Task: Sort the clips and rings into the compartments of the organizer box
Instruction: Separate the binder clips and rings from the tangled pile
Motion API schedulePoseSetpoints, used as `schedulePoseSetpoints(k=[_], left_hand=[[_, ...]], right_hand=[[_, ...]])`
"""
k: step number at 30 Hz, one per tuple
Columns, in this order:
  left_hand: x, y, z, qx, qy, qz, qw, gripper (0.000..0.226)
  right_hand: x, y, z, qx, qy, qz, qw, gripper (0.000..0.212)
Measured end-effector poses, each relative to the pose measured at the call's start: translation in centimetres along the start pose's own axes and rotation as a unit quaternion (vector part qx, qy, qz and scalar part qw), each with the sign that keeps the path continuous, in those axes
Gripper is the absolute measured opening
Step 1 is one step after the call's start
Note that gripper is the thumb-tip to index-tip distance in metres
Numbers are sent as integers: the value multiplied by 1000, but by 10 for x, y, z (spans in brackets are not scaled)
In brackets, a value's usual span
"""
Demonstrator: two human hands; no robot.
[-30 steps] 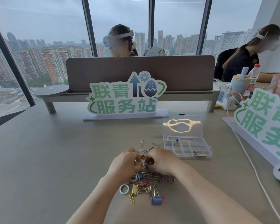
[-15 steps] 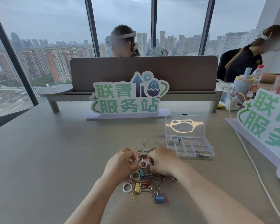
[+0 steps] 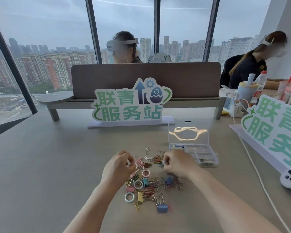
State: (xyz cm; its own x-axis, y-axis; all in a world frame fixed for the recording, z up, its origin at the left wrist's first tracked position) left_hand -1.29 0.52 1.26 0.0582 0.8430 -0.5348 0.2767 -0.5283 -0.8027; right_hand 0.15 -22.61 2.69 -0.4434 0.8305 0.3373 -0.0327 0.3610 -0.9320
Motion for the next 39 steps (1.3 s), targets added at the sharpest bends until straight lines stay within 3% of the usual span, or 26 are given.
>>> schedulePoseSetpoints(k=[7, 12, 18, 27, 39], left_hand=[[-39, 19, -6, 26, 61, 8, 998, 10], [-74, 38, -11, 57, 110, 10, 992, 6], [-114, 59, -16, 101, 158, 15, 982, 11], [-124, 81, -25, 127, 156, 13, 979, 11], [-123, 92, -27, 142, 158, 18, 977, 10]], right_hand=[[-50, -31, 24, -36, 69, -22, 997, 20], [-77, -42, 33, -69, 105, 13, 992, 14], [-88, -43, 26, -22, 115, 34, 992, 14], [-93, -48, 14, 76, 96, 44, 992, 10], [-96, -53, 5, 124, 101, 22, 987, 11]])
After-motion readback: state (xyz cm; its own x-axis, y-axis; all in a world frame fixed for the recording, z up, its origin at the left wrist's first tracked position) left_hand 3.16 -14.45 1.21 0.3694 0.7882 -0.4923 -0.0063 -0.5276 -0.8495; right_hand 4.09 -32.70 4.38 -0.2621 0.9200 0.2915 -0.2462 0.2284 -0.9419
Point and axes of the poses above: each hand's wrist, its own z-axis away from the middle knuckle, its own y-axis out of the palm, x = y × z, the point moved 1 cm from there along -z, towards the middle knuckle, and after that the axes turned 10 degrees about -y, right-handed, at the moved point
